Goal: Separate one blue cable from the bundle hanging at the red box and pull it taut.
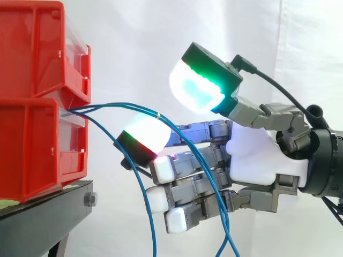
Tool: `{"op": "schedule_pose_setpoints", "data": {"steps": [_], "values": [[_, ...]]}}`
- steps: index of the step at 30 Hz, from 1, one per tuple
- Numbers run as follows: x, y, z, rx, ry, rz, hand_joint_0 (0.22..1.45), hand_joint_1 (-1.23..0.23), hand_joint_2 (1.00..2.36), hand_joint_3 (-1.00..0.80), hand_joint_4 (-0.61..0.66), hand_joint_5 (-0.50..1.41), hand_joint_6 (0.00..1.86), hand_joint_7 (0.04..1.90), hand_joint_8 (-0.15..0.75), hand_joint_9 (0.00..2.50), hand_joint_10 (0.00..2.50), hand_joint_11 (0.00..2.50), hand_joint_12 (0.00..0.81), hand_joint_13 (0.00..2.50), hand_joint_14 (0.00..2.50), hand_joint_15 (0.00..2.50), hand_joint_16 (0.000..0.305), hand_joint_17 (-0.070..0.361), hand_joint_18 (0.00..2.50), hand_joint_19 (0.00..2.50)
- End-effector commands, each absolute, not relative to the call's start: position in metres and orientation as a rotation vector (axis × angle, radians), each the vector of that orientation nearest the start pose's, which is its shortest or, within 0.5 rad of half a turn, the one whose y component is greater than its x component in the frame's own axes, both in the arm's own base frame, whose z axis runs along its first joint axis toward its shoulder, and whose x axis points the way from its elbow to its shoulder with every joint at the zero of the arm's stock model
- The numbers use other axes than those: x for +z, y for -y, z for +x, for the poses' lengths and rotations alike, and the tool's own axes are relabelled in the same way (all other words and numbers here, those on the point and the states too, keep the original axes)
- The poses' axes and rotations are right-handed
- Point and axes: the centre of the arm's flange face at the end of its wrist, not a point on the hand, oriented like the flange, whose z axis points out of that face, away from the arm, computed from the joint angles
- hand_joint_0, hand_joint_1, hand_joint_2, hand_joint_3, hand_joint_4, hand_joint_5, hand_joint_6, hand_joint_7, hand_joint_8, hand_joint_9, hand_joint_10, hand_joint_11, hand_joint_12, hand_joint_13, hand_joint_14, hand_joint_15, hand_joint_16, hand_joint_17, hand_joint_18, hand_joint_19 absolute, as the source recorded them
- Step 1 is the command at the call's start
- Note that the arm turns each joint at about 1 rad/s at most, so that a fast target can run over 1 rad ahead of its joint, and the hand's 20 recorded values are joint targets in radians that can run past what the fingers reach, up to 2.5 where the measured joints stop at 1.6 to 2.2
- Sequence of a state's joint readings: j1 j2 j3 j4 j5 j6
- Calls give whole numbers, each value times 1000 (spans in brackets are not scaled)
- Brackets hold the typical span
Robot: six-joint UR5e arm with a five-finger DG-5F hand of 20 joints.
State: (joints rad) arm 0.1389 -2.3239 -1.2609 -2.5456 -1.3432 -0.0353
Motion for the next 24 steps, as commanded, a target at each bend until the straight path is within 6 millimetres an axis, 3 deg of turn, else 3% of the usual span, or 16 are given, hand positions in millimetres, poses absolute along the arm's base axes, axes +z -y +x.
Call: {"op": "schedule_pose_setpoints", "data": {"steps": [1, 3, 5, 7, 11, 16, 19, 21, 24], "values": [[220, 49, 770, 1202, -1039, 1138, 635, -779, 1000, -500, 237, -156, 813, 1168, 344, 889, 14, 622, 397, 962, 15, 465, 45, 102, 875, 374], [220, 49, 770, 1203, -1038, 1137, 655, -783, 1002, -479, 216, -158, 825, 1180, 341, 888, 14, 630, 397, 966, 15, 468, 45, 101, 878, 373], [220, 49, 770, 1203, -1038, 1137, 633, -794, 1019, -236, 117, -166, 860, 1234, 344, 889, 13, 661, 396, 968, 15, 472, 45, 102, 886, 377], [221, 49, 770, 1205, -1038, 1135, 607, -793, 1025, -138, 107, -171, 866, 1204, 342, 890, 15, 663, 394, 971, 15, 476, 46, 103, 889, 379], [220, 49, 770, 1203, -1038, 1137, 627, -714, 1013, -41, 176, -178, 830, 1101, 368, 915, 10, 632, 432, 1013, 14, 465, 54, 121, 968, 337], [220, 49, 770, 1203, -1038, 1137, 681, -621, 1007, -1, 259, -154, 738, 1027, 354, 913, 12, 601, 423, 1013, 15, 461, 53, 119, 955, 350], [220, 49, 770, 1203, -1038, 1137, 701, -582, 1010, 3, 284, -109, 578, 1272, 342, 905, 11, 574, 412, 1001, 14, 468, 51, 115, 925, 374], [220, 49, 770, 1203, -1038, 1137, 707, -572, 1011, 0, 299, -106, 568, 1277, 339, 902, 13, 565, 406, 996, 16, 475, 50, 112, 913, 385], [220, 49, 770, 1203, -1038, 1137, 720, -560, 1016, -8, 290, -82, 501, 1428, 333, 892, 13, 556, 400, 989, 15, 476, 48, 108, 885, 409]]}}
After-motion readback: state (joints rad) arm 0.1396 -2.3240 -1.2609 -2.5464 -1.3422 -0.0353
